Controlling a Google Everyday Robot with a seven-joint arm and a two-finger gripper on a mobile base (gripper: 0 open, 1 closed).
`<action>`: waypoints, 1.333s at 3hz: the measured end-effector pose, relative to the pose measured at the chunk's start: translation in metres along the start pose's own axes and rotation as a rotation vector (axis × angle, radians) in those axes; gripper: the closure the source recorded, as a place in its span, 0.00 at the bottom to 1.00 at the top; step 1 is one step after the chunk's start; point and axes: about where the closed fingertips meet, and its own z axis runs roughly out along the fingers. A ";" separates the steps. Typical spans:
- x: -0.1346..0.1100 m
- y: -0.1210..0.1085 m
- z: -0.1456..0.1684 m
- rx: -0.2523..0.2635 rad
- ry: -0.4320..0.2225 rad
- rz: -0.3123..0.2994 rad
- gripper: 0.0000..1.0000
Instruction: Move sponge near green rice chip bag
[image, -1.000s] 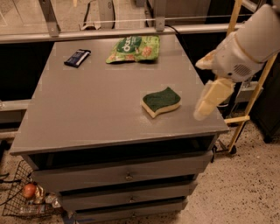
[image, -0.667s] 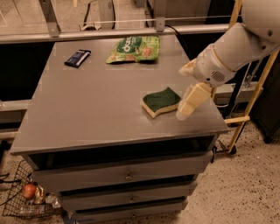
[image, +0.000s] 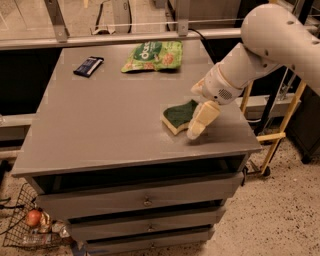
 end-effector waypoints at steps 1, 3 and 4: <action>0.003 -0.008 0.011 -0.002 0.008 0.004 0.17; -0.004 -0.026 -0.015 0.051 -0.056 -0.004 0.64; -0.014 -0.032 -0.038 0.100 -0.096 -0.031 0.87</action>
Offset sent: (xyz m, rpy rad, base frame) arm 0.0330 -0.0179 0.0272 0.0662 -0.0771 -0.0429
